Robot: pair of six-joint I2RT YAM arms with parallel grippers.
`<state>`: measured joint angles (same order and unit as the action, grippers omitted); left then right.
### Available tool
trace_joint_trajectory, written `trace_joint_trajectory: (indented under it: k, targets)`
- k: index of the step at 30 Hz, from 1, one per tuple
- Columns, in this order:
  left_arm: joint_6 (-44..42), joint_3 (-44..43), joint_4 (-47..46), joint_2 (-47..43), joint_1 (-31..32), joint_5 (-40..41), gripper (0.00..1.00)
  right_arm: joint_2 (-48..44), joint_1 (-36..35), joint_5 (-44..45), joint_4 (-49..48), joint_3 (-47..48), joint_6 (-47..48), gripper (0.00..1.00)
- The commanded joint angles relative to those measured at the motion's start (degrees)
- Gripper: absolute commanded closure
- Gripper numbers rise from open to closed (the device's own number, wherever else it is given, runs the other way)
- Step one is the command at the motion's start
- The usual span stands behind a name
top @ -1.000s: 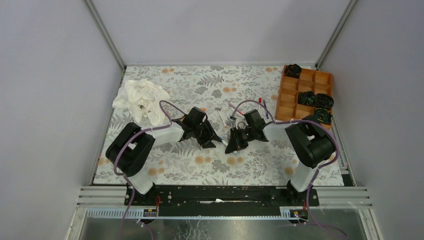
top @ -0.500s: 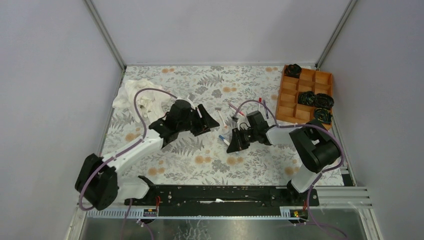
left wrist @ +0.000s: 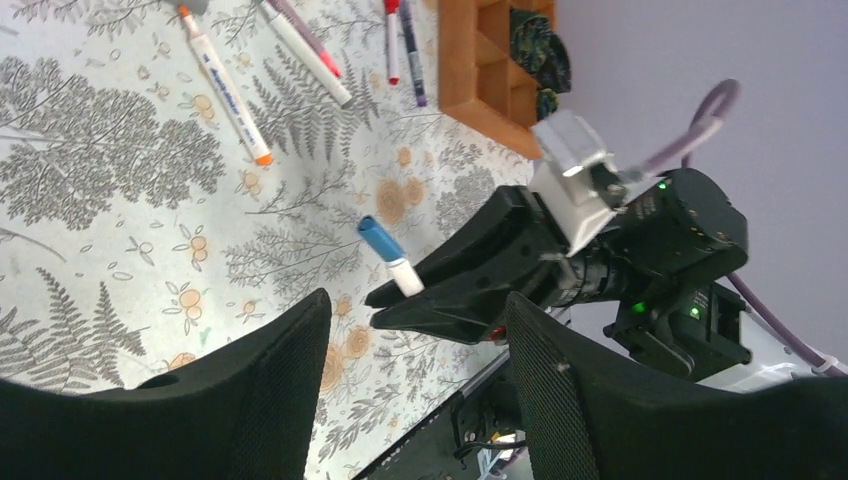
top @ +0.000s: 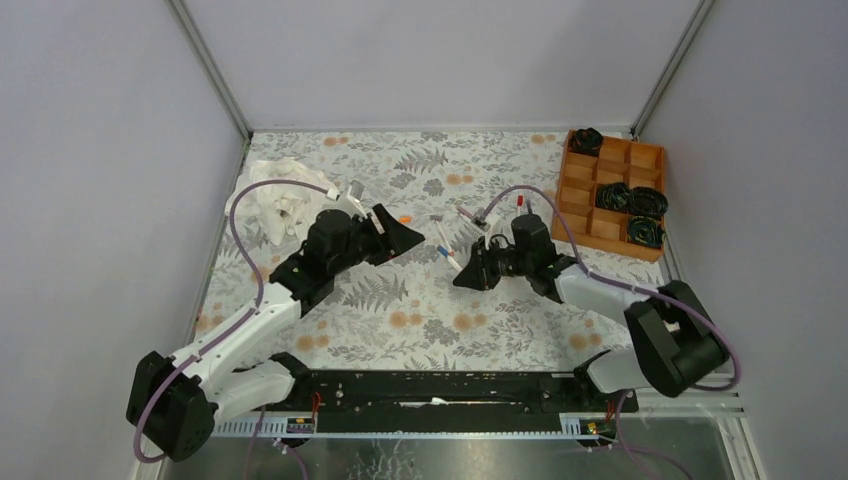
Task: Insert the pens into the pen caps
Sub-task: Press the pen cap onto the pen.
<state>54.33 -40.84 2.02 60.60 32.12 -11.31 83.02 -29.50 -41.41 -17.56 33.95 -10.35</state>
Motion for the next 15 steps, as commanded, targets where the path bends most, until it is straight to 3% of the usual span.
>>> trace_joint_trajectory:
  k: [1,8,15]
  targets:
    - [-0.9,2.2,-10.4,-4.4,-0.5,-0.4,0.29,-8.2,0.7,-1.1,-5.1,0.3,2.9,1.00]
    - [-7.5,3.6,-20.3,-11.2,-0.5,-0.3,0.15,-14.1,4.3,-8.5,-7.4,2.5,-2.1,1.00]
    - [-4.9,7.3,-44.3,-7.6,-0.5,-5.2,0.07,-16.7,7.6,-13.8,-13.0,7.4,-10.2,1.00]
